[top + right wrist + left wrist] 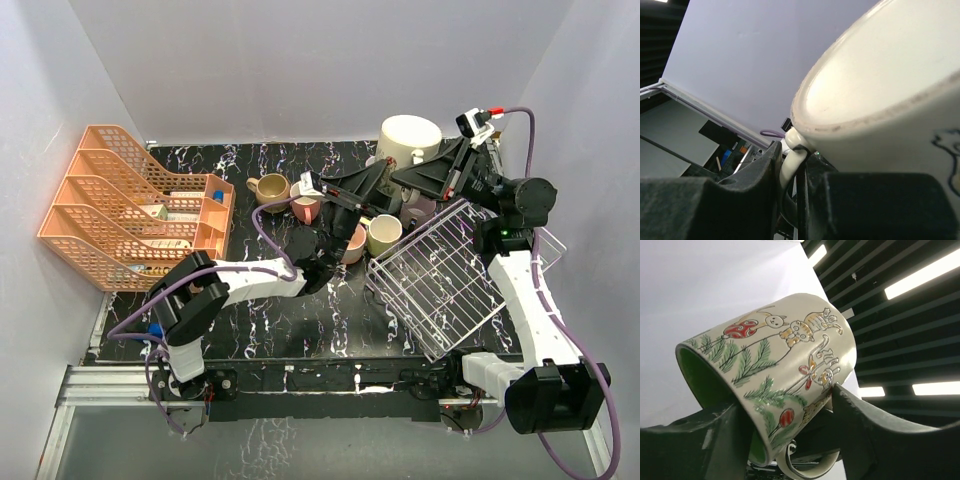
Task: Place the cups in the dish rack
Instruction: Turn the cup upside down in the dish rack.
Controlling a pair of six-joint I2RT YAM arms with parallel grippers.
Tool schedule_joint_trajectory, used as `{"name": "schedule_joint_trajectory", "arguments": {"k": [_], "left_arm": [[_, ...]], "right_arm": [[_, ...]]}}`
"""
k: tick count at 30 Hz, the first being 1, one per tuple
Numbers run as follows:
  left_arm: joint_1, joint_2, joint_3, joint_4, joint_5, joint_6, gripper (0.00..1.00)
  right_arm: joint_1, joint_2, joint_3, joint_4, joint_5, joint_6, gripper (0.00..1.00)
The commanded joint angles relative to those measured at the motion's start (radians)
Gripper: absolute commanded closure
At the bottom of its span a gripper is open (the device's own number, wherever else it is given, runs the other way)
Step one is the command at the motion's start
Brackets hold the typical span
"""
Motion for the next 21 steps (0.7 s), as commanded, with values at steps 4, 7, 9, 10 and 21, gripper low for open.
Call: {"name": "schedule_joint_trajectory", "arguments": {"k": [4, 7, 9, 10, 21], "left_arm": [[0.011, -0.004, 0.058, 0.308, 0.007, -0.007, 0.70], [0.017, -0.022, 0.055, 0.308, 0.016, 0.014, 0.84], [0.021, -0.043, 0.043, 0.308, 0.024, 0.041, 0.92], [0.023, -0.052, 0.035, 0.308, 0.030, 0.059, 1.00], [0.088, -0.149, -0.077, 0.262, 0.161, 0.227, 1.00]], "right_arm": [[-0.009, -0.065, -0.012, 0.073, 0.069, -0.065, 0.89], [-0.022, -0.073, -0.032, 0.048, 0.071, -0.099, 0.86], [-0.028, -0.080, -0.032, -0.009, 0.068, -0.139, 0.79], [-0.031, -0.083, -0.025, -0.046, 0.066, -0.171, 0.77], [-0.036, -0.101, 0.105, -0.592, 0.103, -0.635, 0.48]]}}
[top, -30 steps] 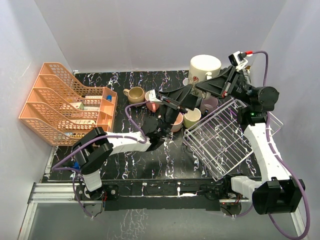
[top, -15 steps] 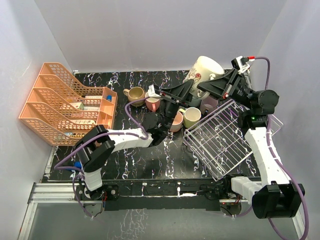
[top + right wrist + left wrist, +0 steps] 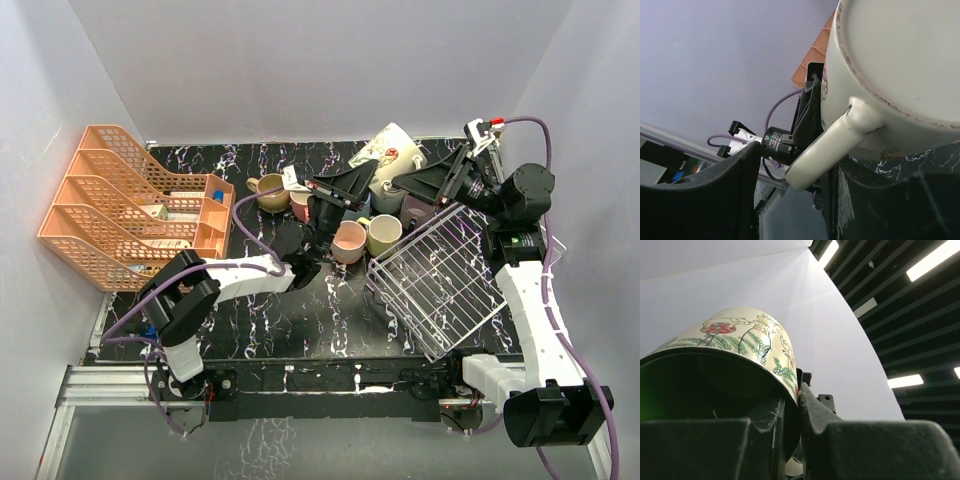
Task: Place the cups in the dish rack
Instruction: Turn the cup upside down in the dish rack.
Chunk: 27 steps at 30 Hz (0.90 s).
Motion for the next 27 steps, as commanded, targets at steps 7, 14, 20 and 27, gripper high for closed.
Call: {"name": "schedule_joint_trajectory", "arguments": {"k": [7, 14, 20, 27], "left_arm": [[0.081, -0.150, -0.049, 0.138, 0.262, 0.087, 1.00], [0.101, -0.159, -0.023, 0.047, 0.429, 0.149, 1.00], [0.103, -0.173, 0.010, -0.084, 0.542, 0.269, 1.00], [0.102, -0.183, 0.048, -0.181, 0.630, 0.374, 1.00]], "right_arm": [[-0.001, -0.020, 0.105, -0.242, 0.027, -0.358, 0.42], [-0.001, 0.010, 0.105, -0.304, 0.009, -0.400, 0.38], [0.000, 0.022, 0.089, -0.319, -0.004, -0.371, 0.34], [0.000, 0.030, 0.008, -0.281, -0.019, -0.232, 0.35]]}}
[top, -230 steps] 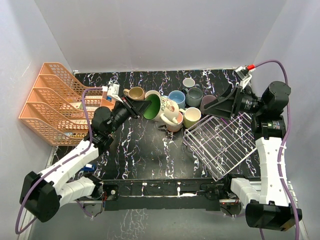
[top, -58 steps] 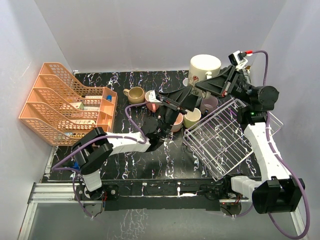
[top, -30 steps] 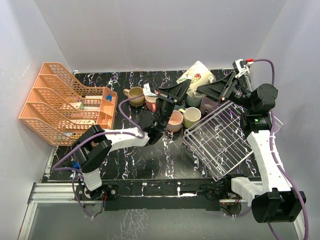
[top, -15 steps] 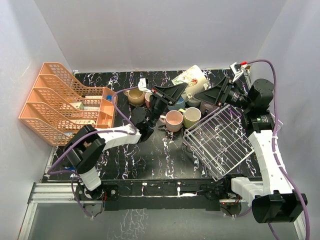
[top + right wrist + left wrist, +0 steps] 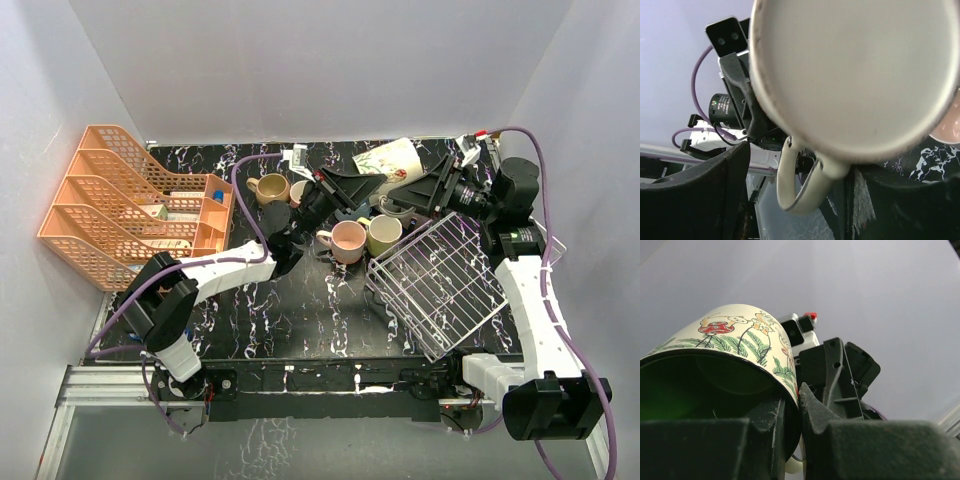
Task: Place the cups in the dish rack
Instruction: Turn the cup upside down in the dish rack.
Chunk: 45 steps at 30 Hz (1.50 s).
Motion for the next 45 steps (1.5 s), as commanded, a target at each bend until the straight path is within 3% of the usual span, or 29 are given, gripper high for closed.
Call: {"name": "schedule_joint_trajectory", "arguments": {"k": [1, 9, 16, 27, 31, 37, 40, 45], "left_arm": [[-0.025, -0.079, 0.082, 0.027, 0.181, 0.090, 1.00], [-0.024, -0.067, 0.103, -0.022, 0.219, 0.132, 1.00], [-0.024, -0.053, 0.104, -0.003, 0.228, 0.127, 1.00], [-0.025, -0.021, 0.131, 0.015, 0.265, 0.098, 1.00], [-0.024, -0.009, 0.143, 0.021, 0.279, 0.083, 1.00], [-0.024, -0.020, 0.137, 0.005, 0.294, 0.085, 1.00], [-0.024, -0.038, 0.122, -0.011, 0.296, 0.089, 1.00], [-0.024, -0.085, 0.071, -0.018, 0.262, 0.103, 0.71]], "right_arm": [[0.004, 0.001, -0.034, 0.120, -0.018, 0.089, 0.35], [0.004, 0.008, -0.041, 0.128, -0.017, 0.092, 0.35], [0.005, 0.005, -0.067, 0.134, -0.020, 0.093, 0.45], [0.005, 0.005, -0.109, 0.194, -0.044, 0.147, 0.46], [0.005, 0.001, -0.141, 0.249, -0.059, 0.197, 0.58], [0.003, -0.004, -0.185, 0.335, -0.073, 0.259, 0.85], [0.000, -0.011, -0.214, 0.407, -0.081, 0.309, 0.92], [-0.001, -0.025, -0.251, 0.518, -0.086, 0.374, 0.92]]}}
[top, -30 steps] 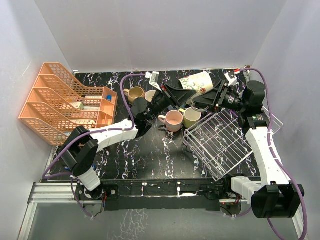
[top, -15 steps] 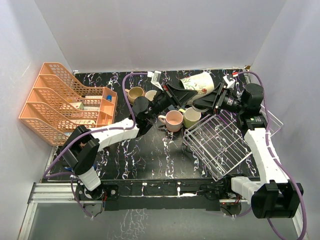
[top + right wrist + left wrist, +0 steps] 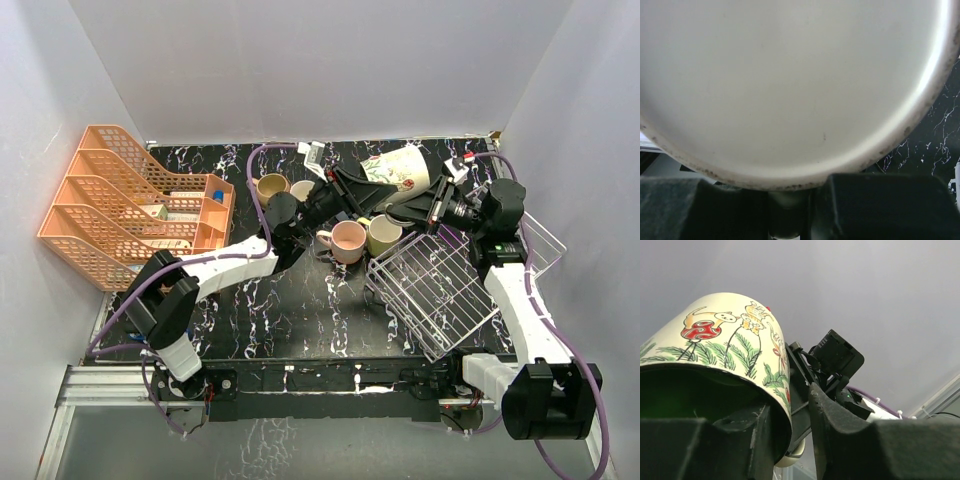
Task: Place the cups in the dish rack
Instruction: Turn the cup upside down in the dish rack.
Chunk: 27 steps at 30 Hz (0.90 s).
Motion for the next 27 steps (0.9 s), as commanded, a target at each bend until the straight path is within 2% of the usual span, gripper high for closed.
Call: {"name": "schedule_joint_trajectory", "arguments": {"k": [1, 5, 9, 14, 18, 20, 23, 27], "left_arm": [[-0.034, -0.115, -0.017, 0.107, 0.051, -0.005, 0.64], [-0.033, -0.176, -0.078, 0.086, 0.003, 0.013, 0.39], [-0.030, -0.263, -0.155, -0.005, -0.048, 0.038, 0.23], [-0.019, -0.433, -0.268, -0.201, -0.081, 0.094, 0.14], [-0.007, -0.579, -0.330, -0.419, -0.124, 0.162, 0.04], [0.010, -0.642, -0.326, -0.559, -0.140, 0.209, 0.03], [0.060, -0.696, -0.230, -0.849, -0.135, 0.310, 0.03], [0.138, -0.668, -0.033, -1.203, -0.097, 0.477, 0.03]], "right_arm": [[0.011, -0.030, -0.012, 0.207, 0.001, 0.023, 0.92], [-0.021, -0.039, -0.013, 0.243, 0.005, 0.022, 0.92], [-0.040, -0.046, -0.002, 0.250, 0.009, -0.017, 0.92], [-0.070, -0.057, 0.015, 0.196, 0.028, -0.129, 0.92], [-0.105, -0.073, 0.044, 0.112, 0.043, -0.274, 0.92], [-0.129, -0.088, 0.058, 0.055, 0.054, -0.355, 0.92], [-0.164, -0.116, 0.096, -0.083, 0.102, -0.543, 0.92], [-0.221, -0.150, 0.122, -0.212, 0.158, -0.717, 0.92]]}}
